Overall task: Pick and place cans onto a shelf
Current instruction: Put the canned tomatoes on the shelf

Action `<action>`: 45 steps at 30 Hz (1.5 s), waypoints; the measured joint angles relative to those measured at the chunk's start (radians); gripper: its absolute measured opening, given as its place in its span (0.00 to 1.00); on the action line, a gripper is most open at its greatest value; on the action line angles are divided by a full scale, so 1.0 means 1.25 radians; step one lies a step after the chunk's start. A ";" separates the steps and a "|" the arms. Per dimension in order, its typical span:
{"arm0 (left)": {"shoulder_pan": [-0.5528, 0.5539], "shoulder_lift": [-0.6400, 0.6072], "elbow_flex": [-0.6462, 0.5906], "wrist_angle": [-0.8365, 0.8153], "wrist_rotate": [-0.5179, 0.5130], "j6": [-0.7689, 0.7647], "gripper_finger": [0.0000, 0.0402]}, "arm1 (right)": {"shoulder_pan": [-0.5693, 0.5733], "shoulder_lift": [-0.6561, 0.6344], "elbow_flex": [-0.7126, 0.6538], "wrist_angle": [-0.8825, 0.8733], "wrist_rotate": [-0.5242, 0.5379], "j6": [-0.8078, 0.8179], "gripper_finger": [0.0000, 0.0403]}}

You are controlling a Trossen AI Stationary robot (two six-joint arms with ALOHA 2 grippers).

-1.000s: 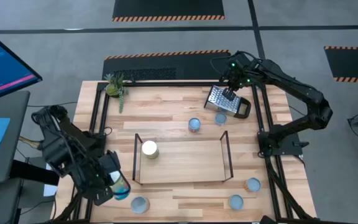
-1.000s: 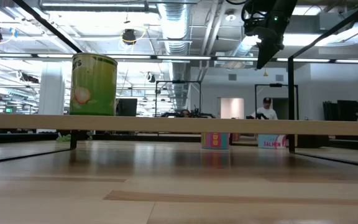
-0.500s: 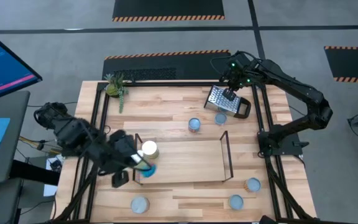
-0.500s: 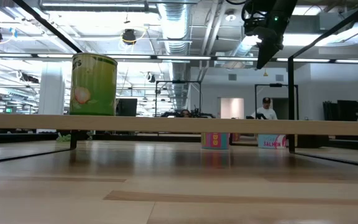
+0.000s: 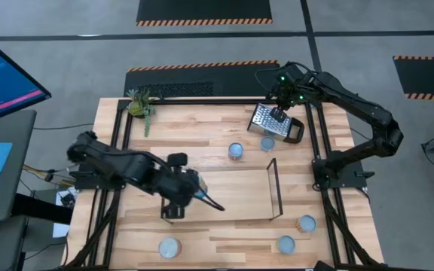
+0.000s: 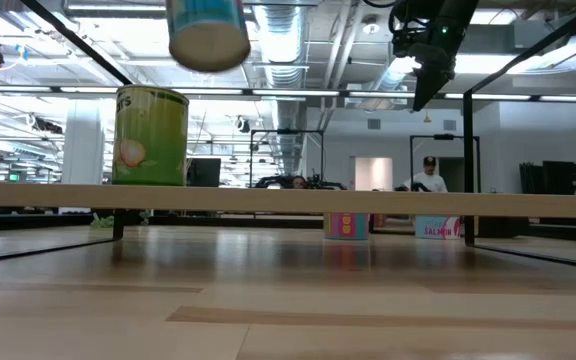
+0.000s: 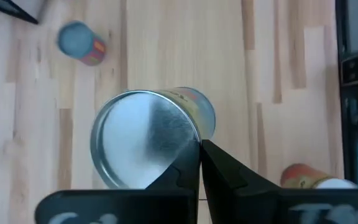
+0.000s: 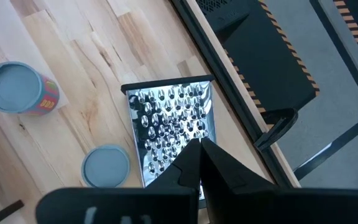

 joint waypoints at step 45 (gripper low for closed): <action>-0.137 0.206 -0.026 -0.062 -0.022 -0.245 0.00 | 0.001 0.000 0.000 -0.001 -0.001 0.001 0.08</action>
